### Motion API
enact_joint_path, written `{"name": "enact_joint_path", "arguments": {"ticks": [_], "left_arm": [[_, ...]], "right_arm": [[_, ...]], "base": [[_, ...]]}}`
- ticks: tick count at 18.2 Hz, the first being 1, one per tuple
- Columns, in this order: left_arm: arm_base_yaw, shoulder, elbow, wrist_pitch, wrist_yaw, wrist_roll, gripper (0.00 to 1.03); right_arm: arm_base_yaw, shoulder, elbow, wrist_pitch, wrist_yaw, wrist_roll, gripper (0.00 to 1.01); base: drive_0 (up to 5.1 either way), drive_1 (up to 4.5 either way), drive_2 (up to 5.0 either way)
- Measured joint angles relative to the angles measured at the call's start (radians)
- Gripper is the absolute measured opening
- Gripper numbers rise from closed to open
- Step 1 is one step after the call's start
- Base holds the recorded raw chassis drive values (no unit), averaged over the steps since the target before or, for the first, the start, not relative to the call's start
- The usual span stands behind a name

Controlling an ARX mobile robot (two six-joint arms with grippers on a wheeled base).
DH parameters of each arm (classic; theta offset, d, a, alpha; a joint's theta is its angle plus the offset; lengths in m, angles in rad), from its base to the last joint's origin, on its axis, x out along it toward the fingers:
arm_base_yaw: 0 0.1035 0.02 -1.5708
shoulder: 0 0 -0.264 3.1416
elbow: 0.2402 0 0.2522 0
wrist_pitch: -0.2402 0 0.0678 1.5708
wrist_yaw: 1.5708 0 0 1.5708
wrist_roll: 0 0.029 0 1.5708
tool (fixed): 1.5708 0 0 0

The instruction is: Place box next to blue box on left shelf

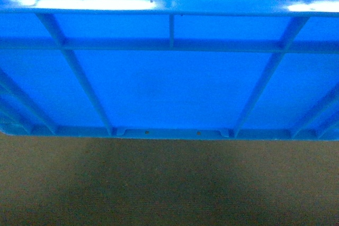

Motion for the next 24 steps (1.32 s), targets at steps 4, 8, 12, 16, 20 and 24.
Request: {"name": "enact_joint_path", "arguments": {"ticks": [4, 8, 12, 16, 20, 24], "left_arm": [[-0.026, -0.058, -0.018, 0.032, -0.019, 0.016, 0.12], [-0.026, -0.065, -0.021, 0.051, -0.023, 0.014, 0.12], [-0.026, -0.065, -0.021, 0.046, -0.023, 0.014, 0.12], [-0.026, -0.065, -0.021, 0.046, -0.023, 0.014, 0.12], [-0.026, -0.065, -0.021, 0.045, -0.024, 0.014, 0.12], [-0.026, -0.065, -0.021, 0.045, -0.025, 0.014, 0.12]], "right_arm": [[0.015, -0.074, -0.023, 0.026, 0.036, -0.011, 0.1], [0.033, -0.101, -0.056, 0.097, 0.081, -0.048, 0.1], [0.033, -0.1, -0.057, 0.093, 0.081, -0.048, 0.1], [0.033, -0.1, -0.057, 0.092, 0.081, -0.048, 0.1], [0.034, -0.1, -0.057, 0.093, 0.081, -0.048, 0.1], [0.034, -0.1, -0.057, 0.094, 0.081, -0.048, 0.1]], "base": [[0.0, 0.0, 0.0], [0.0, 0.0, 0.0], [0.0, 0.0, 0.0], [0.0, 0.0, 0.0], [-0.3, -0.32, -0.3], [-1.5, -1.47, -1.5]]}}
